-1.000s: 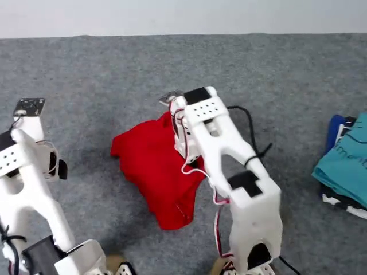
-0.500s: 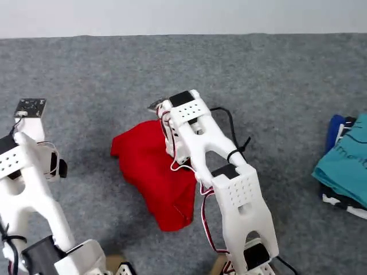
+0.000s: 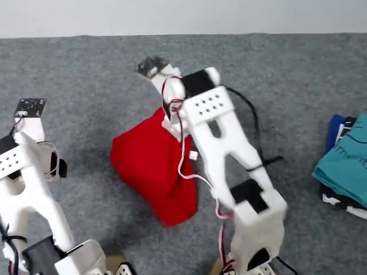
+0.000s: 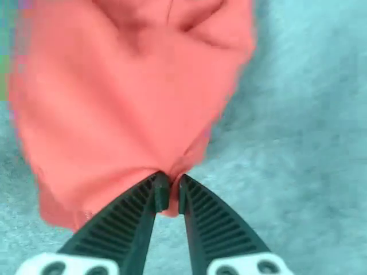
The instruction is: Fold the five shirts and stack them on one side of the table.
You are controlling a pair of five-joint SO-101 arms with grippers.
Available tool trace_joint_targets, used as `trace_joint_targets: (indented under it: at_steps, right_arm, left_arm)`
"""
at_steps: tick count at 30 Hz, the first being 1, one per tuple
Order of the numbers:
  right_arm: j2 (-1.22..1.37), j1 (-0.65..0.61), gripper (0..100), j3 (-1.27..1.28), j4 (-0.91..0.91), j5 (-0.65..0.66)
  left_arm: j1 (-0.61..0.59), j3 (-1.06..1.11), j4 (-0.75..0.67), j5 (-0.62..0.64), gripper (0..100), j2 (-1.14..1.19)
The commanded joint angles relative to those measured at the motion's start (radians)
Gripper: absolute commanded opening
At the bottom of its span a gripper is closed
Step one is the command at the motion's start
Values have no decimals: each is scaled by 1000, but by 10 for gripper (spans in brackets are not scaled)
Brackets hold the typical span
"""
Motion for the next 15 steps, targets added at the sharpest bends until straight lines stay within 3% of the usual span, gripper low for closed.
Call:
trace_joint_targets:
  at_steps: [1, 9, 15]
  right_arm:
    - [-185, 41, 10, -54, 38, 68]
    - [-289, 309, 10, -54, -27, 175]
    - [-282, 226, 13, -46, 41, 167]
  left_arm:
    - [-3, -4, -5, 0, 152, -38]
    - [0, -4, 11, 0, 151, -38]
    - [-5, -10, 5, 0, 151, -38]
